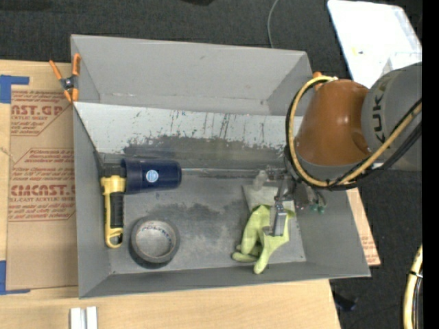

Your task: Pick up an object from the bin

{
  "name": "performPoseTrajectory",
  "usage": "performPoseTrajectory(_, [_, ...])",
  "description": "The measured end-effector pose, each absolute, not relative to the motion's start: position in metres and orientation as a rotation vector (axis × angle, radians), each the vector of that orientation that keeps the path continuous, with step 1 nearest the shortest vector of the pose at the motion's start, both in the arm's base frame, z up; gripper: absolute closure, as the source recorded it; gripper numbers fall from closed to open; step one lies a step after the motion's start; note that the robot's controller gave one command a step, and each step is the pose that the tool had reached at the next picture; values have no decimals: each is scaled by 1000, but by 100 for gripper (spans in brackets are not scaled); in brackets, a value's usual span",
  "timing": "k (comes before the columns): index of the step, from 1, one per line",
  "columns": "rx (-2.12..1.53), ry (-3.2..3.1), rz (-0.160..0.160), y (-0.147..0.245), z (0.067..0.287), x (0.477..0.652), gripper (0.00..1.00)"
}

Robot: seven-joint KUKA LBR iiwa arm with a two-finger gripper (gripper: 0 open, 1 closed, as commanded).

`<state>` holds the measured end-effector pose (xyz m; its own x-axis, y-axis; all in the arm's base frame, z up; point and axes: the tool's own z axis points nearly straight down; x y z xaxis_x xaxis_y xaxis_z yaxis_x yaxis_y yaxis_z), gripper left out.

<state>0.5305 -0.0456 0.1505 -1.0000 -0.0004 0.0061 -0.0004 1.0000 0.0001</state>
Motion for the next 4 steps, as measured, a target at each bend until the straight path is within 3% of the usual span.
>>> performPoseTrajectory(1, [2, -3143, 1, -46, 154, 532, 0])
performPoseTrajectory(2, [49, -3147, 2, -63, 87, 507, 0])
performPoseTrajectory(3, [-21, -3157, 1, -63, 70, 509, 100])
performPoseTrajectory(4, [-20, -3156, 1, -63, 70, 509, 100])
